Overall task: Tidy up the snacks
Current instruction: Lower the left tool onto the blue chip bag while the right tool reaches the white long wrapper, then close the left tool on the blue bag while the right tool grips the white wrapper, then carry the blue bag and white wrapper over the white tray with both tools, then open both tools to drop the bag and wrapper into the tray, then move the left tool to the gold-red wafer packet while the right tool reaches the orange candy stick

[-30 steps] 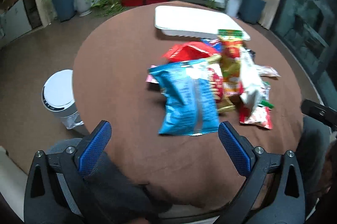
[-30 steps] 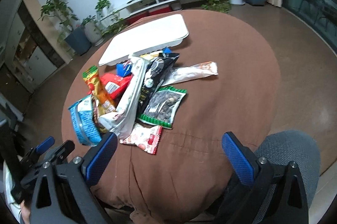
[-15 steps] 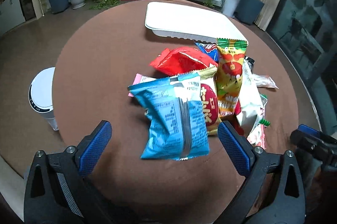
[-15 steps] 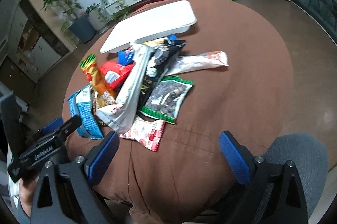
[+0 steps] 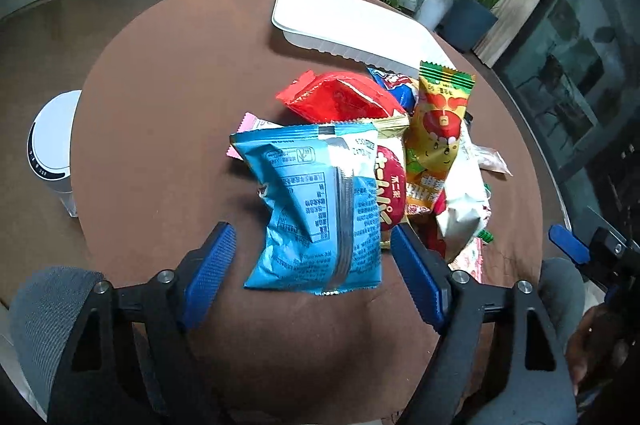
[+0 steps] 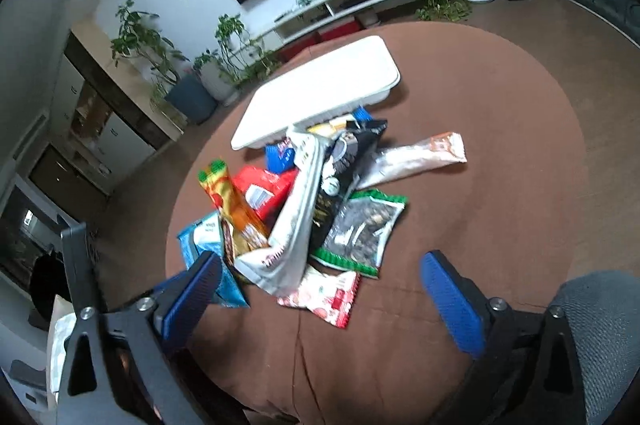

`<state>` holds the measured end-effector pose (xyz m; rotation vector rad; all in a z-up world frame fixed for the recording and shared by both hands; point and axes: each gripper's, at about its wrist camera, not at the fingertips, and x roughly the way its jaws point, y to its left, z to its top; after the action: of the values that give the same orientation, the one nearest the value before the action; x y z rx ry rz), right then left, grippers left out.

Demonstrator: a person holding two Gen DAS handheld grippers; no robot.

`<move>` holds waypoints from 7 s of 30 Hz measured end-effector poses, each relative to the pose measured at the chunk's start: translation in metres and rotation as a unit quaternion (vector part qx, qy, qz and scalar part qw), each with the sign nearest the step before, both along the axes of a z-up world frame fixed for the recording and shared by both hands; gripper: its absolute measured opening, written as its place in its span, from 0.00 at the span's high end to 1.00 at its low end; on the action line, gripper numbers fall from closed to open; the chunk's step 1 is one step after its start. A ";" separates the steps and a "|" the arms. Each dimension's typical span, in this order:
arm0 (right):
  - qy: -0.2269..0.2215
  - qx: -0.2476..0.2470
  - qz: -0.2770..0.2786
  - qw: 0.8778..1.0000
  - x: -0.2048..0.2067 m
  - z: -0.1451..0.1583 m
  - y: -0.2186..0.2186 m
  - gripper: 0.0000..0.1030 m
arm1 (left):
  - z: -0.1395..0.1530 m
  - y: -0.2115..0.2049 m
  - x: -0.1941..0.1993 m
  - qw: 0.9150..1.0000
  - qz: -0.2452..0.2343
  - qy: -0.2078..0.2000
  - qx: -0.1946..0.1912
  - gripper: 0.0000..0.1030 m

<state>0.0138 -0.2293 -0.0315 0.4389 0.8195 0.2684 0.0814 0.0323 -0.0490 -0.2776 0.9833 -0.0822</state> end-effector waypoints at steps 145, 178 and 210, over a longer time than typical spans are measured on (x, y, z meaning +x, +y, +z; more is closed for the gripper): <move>0.135 -0.141 0.085 0.977 0.321 -0.046 -0.008 0.81 | -0.014 0.006 0.317 0.989 -0.130 0.060 0.035 0.66; -0.011 0.186 0.025 0.982 0.072 -0.007 -0.091 0.00 | 0.040 0.053 0.034 0.997 -0.005 -0.059 -0.054 0.00; 0.015 0.030 0.004 0.999 0.005 -0.037 -0.039 0.30 | -0.012 -0.011 0.007 0.993 -0.077 -0.006 -0.085 0.34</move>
<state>0.0191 -0.2684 -0.0684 0.4978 0.8439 0.2947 0.0879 0.0210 -0.0610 -0.3558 0.9865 -0.3092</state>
